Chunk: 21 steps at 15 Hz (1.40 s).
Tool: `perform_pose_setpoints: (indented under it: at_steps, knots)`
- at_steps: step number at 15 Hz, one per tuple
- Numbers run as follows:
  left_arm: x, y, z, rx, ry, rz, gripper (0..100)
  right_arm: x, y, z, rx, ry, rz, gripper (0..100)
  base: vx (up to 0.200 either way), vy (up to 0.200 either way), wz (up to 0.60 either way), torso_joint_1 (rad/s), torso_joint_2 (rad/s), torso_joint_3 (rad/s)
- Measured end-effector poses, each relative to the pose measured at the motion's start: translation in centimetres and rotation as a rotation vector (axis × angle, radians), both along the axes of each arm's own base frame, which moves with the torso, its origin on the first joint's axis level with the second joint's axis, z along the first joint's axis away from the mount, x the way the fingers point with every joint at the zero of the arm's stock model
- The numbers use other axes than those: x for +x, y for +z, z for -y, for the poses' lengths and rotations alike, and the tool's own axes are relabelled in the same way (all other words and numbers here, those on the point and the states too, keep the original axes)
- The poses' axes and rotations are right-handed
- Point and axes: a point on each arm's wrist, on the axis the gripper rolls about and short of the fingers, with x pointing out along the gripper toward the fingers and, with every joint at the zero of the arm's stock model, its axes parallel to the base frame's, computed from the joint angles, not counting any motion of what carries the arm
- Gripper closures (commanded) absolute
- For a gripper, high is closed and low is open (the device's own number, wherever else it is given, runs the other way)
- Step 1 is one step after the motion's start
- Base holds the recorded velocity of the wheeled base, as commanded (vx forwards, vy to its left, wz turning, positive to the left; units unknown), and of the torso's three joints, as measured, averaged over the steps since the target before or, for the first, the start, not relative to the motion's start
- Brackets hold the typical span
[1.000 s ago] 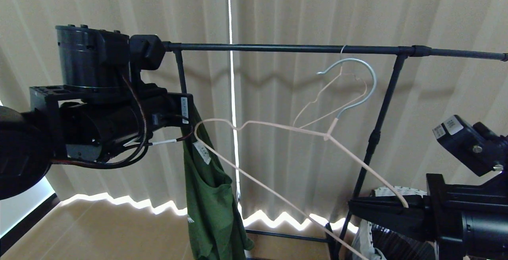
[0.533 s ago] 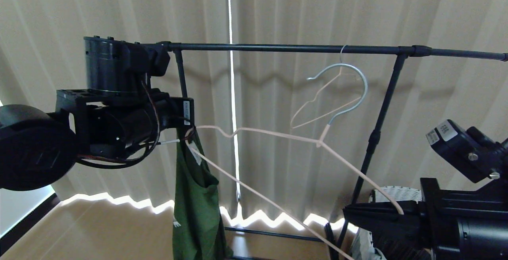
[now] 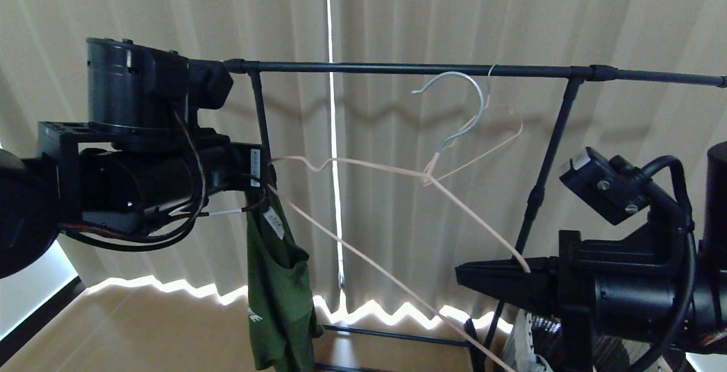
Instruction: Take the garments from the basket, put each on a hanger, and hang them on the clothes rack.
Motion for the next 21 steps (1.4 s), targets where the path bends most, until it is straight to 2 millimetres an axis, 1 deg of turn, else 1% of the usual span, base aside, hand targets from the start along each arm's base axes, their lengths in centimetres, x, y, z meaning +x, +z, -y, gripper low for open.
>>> perform_pose_setpoints:
  at_steps: [3, 7, 9, 11, 14, 16, 18, 21]
  knots:
    - [-0.3, 0.4, -0.2, -0.006, -0.002, 0.009, 100, 0.5, -0.3, -0.5, -0.002, -0.008, -0.026, 100, 0.000, 0.000, 0.00, 0.000, 0.00, 0.000]
    - [-0.3, 0.6, -0.2, -0.006, 0.002, 0.015, 100, 0.7, -0.7, -0.7, -0.011, -0.006, -0.039, 100, 0.000, 0.000, 0.00, 0.000, 0.00, 0.000]
    - [0.4, 0.3, -0.9, 0.008, 0.037, 0.010, 100, 0.2, -0.8, -0.3, -0.010, 0.004, -0.044, 100, 0.000, 0.000, 0.00, 0.000, 0.00, 0.000]
    - [1.1, -0.2, -1.2, 0.015, 0.056, -0.002, 100, -0.3, -1.0, 0.1, -0.004, 0.027, -0.052, 100, 0.000, 0.000, 0.00, 0.000, 0.00, 0.000]
    - [1.5, -0.1, -0.9, 0.013, 0.056, 0.000, 100, -1.2, -0.7, 0.1, 0.008, 0.061, -0.043, 100, 0.000, 0.000, 0.00, 0.000, 0.00, 0.000]
    - [1.3, 0.0, -0.4, 0.009, 0.040, 0.002, 100, -1.3, -0.6, 0.0, 0.013, 0.070, -0.039, 100, 0.000, 0.000, 0.00, 0.000, 0.00, 0.000]
    - [1.0, 0.0, 0.0, 0.009, 0.023, 0.001, 100, -1.2, -0.5, -0.2, 0.017, 0.072, -0.035, 100, 0.000, 0.000, 0.00, 0.000, 0.00, 0.000]
    - [0.6, 0.3, 0.0, 0.011, 0.028, 0.010, 100, -0.6, -0.4, -0.8, 0.046, 0.067, -0.005, 100, 0.000, 0.000, 0.00, 0.000, 0.00, 0.000]
